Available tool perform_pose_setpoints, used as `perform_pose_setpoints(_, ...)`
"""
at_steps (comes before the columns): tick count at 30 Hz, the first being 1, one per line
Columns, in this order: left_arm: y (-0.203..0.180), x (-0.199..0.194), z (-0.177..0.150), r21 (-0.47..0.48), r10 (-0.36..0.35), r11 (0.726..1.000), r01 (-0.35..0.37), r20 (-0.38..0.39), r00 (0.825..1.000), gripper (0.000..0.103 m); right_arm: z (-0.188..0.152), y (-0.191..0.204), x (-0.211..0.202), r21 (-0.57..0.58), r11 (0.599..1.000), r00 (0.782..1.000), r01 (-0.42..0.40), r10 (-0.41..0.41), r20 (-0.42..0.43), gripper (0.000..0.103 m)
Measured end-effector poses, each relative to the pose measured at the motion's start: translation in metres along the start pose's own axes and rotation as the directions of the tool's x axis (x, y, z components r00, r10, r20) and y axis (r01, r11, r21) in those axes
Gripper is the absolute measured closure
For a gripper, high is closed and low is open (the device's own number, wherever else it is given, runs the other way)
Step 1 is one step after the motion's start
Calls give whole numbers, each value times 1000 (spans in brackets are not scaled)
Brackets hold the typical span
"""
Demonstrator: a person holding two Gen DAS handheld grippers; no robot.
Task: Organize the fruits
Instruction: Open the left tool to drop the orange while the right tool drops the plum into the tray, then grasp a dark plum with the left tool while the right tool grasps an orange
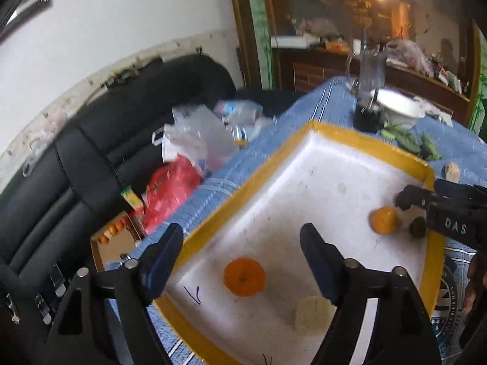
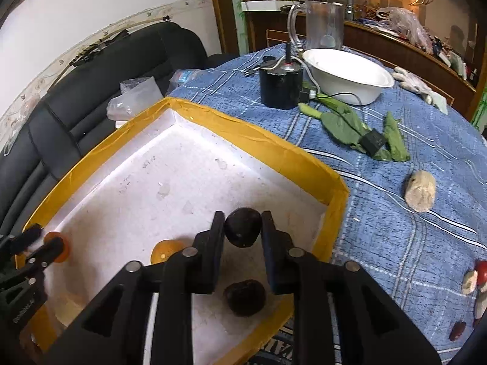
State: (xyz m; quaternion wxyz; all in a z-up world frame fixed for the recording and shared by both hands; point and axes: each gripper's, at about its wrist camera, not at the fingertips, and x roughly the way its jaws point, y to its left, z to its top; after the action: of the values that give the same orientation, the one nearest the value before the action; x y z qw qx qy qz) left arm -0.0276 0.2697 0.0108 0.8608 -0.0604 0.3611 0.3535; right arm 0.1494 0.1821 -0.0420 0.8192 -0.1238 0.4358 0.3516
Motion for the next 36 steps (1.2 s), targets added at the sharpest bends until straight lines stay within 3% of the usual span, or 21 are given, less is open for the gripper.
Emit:
perform_pose_setpoints(1, -1, -4, 2, 3, -1, 1000, 1, 12, 1000, 23, 0, 0, -4, -4, 1000, 1000, 1, -1, 5, 47)
perform_pose_setpoints(2, -2, -10, 2, 7, -6, 1000, 6, 26, 1000, 23, -1, 0, -8, -6, 1000, 1000, 3, -3, 12, 41)
perform_pose_setpoints(7, -12, -28, 3, 11, -28, 1000, 27, 69, 997, 22, -10, -1, -41, -9, 1000, 998, -1, 1, 58, 28)
perform_pose_setpoints(10, -24, -38, 0, 27, -57, 998, 55, 83, 995, 21, -20, -7, -67, -12, 1000, 995, 15, -14, 100, 26)
perform_pose_setpoints(14, -55, -48, -9, 72, -136, 989, 130, 81, 987, 21, -48, -33, -108, 17, 998, 987, 65, -67, 149, 24)
perform_pose_setpoints(18, -104, -49, -22, 154, -229, 963, 221, 40, 973, 21, -87, -73, -141, 86, 986, 976, 144, -156, 151, 22)
perform_pose_setpoints(23, -166, -51, -40, 250, -318, 916, 314, -27, 948, 21, -152, -152, -172, 246, 932, 952, 267, -295, 87, 21)
perform_pose_setpoints(27, -203, -54, -44, 249, -399, 880, 405, -75, 914, 21, -189, -221, -181, 374, 861, 928, 345, -373, 3, 22)
perform_pose_setpoints(30, -226, -60, -46, 286, -432, 853, 436, -81, 898, 21, -193, -244, -184, 401, 847, 924, 350, -382, 1, 26)
perform_pose_setpoints(36, -253, -63, -43, 304, -478, 822, 481, -88, 874, 21, -164, -258, -163, 361, 876, 936, 321, -351, 19, 42)
